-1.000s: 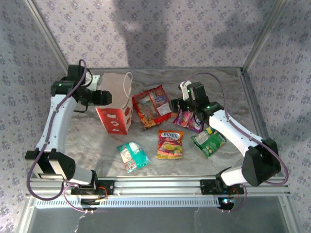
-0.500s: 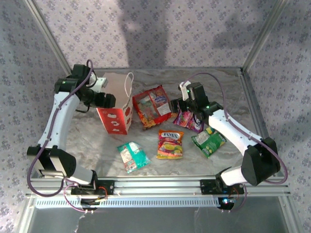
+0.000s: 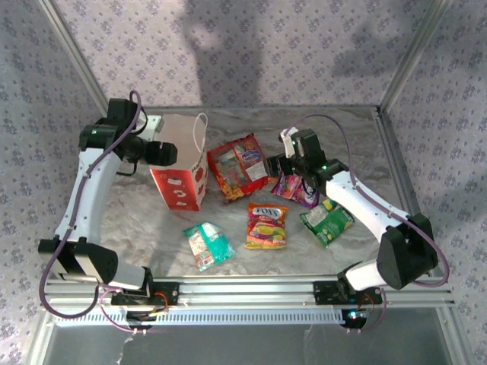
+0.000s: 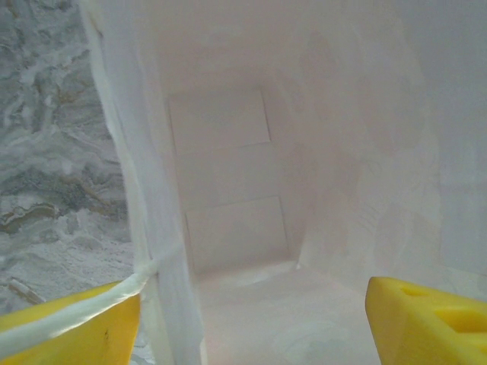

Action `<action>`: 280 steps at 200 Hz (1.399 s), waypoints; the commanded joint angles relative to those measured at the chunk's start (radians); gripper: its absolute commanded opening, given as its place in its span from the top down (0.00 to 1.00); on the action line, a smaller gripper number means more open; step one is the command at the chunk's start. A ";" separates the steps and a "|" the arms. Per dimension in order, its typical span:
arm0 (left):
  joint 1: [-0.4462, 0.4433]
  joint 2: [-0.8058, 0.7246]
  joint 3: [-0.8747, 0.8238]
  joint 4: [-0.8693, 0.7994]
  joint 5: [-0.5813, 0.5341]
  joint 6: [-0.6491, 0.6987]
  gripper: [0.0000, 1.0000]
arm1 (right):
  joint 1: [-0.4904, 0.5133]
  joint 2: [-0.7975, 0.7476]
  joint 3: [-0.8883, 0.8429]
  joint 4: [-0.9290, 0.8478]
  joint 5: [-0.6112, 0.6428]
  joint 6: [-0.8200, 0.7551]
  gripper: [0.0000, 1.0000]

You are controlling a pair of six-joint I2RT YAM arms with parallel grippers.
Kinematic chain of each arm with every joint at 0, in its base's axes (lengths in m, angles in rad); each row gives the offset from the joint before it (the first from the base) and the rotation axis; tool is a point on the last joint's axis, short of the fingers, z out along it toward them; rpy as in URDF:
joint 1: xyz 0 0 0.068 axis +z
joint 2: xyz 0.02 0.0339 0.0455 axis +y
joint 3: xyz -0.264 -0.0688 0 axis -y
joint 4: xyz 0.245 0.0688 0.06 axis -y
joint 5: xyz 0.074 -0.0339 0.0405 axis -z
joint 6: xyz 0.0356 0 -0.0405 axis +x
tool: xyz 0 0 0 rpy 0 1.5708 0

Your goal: Place the snacks into the paper bag

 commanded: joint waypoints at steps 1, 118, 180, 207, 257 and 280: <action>0.031 -0.042 -0.001 0.068 -0.018 -0.041 0.22 | -0.004 0.006 0.016 -0.002 -0.011 0.003 0.00; 0.071 0.013 -0.073 0.173 0.054 -0.078 0.42 | -0.005 0.019 0.025 -0.029 -0.004 0.020 0.00; 0.078 0.017 -0.096 0.186 0.053 -0.095 0.66 | -0.005 0.024 0.023 -0.170 -0.058 0.163 0.00; 0.085 0.005 -0.106 0.184 0.053 -0.097 0.76 | -0.002 0.020 0.017 -0.229 -0.142 0.232 0.01; 0.090 -0.017 -0.150 0.191 0.058 -0.099 0.78 | 0.027 0.014 -0.016 -0.378 -0.249 0.335 0.03; 0.092 -0.027 -0.163 0.192 0.060 -0.098 0.80 | 0.048 -0.015 -0.059 -0.411 -0.266 0.376 0.03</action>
